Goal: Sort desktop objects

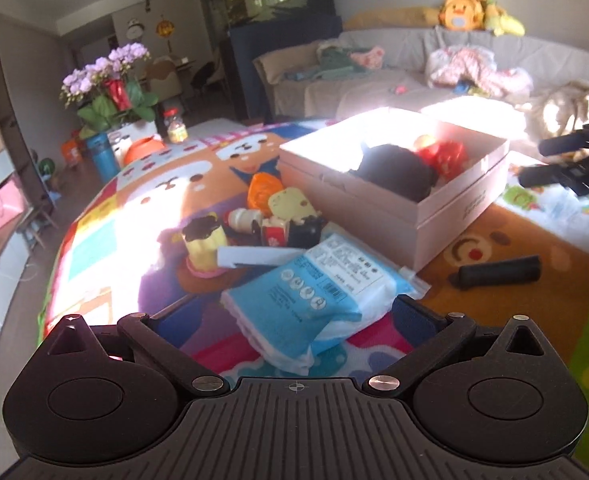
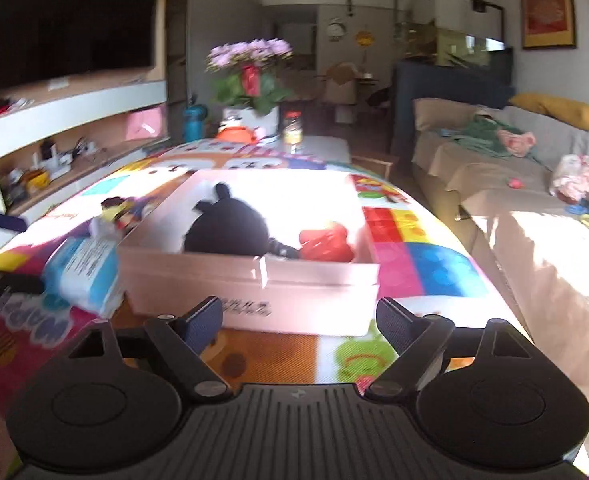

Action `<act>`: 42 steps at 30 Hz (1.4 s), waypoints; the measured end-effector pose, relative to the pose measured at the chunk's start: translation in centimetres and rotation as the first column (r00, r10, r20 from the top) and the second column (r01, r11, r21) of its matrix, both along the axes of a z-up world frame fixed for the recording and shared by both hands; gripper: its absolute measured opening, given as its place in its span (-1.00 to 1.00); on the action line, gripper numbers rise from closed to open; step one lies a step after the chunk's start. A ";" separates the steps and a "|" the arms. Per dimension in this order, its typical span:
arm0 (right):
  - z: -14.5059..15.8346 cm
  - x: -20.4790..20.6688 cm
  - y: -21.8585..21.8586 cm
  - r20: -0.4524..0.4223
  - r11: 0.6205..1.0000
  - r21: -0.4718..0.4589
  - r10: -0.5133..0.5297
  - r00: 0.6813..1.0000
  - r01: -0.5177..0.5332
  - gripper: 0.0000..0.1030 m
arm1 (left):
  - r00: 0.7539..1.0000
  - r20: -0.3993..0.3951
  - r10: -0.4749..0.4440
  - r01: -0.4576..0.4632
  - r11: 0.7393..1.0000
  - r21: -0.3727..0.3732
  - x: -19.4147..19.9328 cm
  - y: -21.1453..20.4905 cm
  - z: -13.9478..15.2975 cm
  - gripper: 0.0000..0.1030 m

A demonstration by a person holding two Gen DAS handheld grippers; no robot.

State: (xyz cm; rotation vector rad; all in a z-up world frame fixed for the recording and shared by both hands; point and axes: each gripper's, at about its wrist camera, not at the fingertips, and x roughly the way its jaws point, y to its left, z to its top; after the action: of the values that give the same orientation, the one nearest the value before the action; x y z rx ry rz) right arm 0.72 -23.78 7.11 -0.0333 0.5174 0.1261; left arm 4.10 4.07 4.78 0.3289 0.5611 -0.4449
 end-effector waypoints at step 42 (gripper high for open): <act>-3.4 -3.2 7.0 -0.213 0.928 -0.006 0.362 0.907 -0.372 -0.35 | 0.995 -0.089 -0.044 0.053 0.994 0.100 -6.4 0.1 -2.4 1.00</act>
State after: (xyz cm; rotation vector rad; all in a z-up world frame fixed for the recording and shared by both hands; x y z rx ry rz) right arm -2.49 -16.78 3.66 -0.1658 0.7213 0.4919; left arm -2.34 4.22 2.36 0.4230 0.6635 -0.4797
